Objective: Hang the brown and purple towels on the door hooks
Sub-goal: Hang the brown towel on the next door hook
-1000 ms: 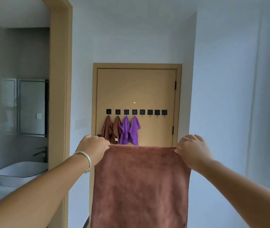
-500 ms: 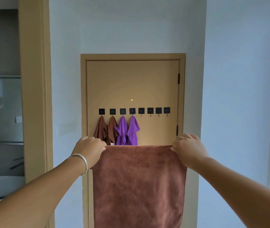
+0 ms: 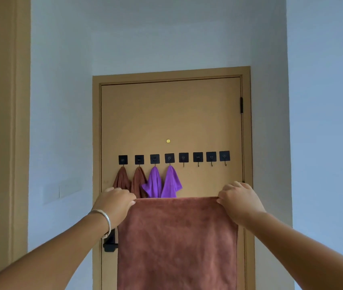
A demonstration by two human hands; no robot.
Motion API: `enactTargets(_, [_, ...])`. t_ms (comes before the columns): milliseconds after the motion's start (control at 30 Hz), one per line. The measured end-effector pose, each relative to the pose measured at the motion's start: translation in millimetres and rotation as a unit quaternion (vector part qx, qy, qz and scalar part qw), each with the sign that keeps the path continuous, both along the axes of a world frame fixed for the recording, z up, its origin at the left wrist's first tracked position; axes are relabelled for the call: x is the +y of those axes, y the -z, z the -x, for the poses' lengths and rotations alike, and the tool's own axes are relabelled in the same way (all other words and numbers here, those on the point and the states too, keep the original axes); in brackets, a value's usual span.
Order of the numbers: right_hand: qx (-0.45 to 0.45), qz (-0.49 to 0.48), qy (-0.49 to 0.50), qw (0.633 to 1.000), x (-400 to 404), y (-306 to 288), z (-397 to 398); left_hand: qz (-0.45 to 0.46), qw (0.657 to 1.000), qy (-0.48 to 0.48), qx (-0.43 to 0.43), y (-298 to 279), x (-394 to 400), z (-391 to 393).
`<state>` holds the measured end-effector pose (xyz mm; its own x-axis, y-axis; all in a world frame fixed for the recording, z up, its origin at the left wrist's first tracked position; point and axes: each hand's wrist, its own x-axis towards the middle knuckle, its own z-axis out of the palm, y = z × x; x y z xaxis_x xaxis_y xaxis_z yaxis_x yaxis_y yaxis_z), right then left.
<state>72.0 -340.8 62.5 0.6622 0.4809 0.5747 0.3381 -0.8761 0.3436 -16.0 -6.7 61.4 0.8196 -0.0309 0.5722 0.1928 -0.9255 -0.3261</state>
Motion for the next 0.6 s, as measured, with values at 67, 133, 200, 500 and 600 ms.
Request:
enactTargets(67, [0.003,-0.005,-0.003,1.000,5.0,-0.1,-29.2,0.004,1.000,-0.001,0.009,-1.5,4.2,-31.2])
enactTargets(133, [0.008,-0.016,-0.006,1.000,11.0,0.3,-57.3,0.004,1.000,0.004,0.009,-2.0,10.9,-61.9])
enactTargets(200, [0.012,-0.025,-0.009,1.000,17.3,1.0,-85.7,0.008,1.000,0.013,-0.001,0.5,19.6,-93.5])
enactTargets(500, [0.007,-0.050,0.012,0.999,52.8,1.6,-200.9,0.041,0.995,0.084,-0.025,2.1,64.0,-239.9])
enactTargets(600, [-0.012,-0.070,0.022,0.997,67.7,-11.9,-243.7,0.099,0.986,0.130,-0.038,-9.8,81.1,-289.3])
